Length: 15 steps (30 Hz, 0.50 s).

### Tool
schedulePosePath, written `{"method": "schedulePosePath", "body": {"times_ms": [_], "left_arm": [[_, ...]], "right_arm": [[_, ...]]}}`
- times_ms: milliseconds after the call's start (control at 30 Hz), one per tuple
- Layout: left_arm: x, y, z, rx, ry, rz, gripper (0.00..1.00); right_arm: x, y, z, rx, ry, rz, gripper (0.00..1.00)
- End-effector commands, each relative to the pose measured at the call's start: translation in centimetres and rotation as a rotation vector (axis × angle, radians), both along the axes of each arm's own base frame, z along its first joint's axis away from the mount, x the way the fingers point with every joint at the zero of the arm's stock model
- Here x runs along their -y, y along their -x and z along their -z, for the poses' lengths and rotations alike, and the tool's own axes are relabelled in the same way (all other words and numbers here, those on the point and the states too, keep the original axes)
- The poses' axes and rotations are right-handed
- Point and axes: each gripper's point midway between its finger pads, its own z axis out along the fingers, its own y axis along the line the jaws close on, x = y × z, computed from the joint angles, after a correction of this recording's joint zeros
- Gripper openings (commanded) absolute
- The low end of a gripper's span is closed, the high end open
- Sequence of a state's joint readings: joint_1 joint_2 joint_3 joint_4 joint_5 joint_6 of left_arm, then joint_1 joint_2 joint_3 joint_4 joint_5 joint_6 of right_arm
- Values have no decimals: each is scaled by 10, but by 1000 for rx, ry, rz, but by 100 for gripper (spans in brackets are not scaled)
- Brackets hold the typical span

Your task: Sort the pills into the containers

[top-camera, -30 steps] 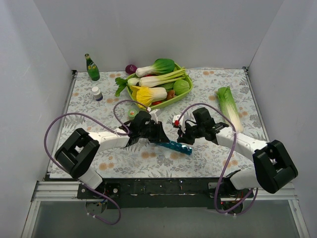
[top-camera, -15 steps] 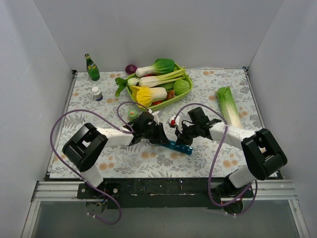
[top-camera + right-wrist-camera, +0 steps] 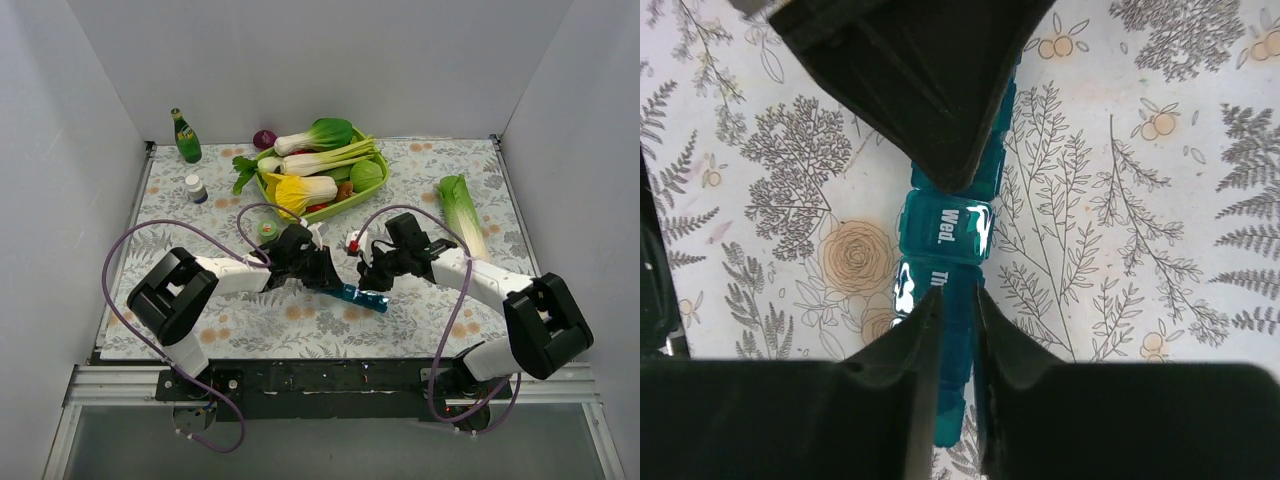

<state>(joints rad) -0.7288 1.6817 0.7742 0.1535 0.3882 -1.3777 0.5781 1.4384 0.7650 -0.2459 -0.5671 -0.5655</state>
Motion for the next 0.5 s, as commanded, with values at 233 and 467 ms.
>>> {"method": "schedulePosePath", "body": {"times_ms": [233,467], "left_arm": [[3,-11,-72,121,71,-28,21],[-14,14,-77,110,128,-37,24]], "right_arm": [[20,14,-11,187,-10,-93,74],[32,13,6,269,30,-50,93]]}}
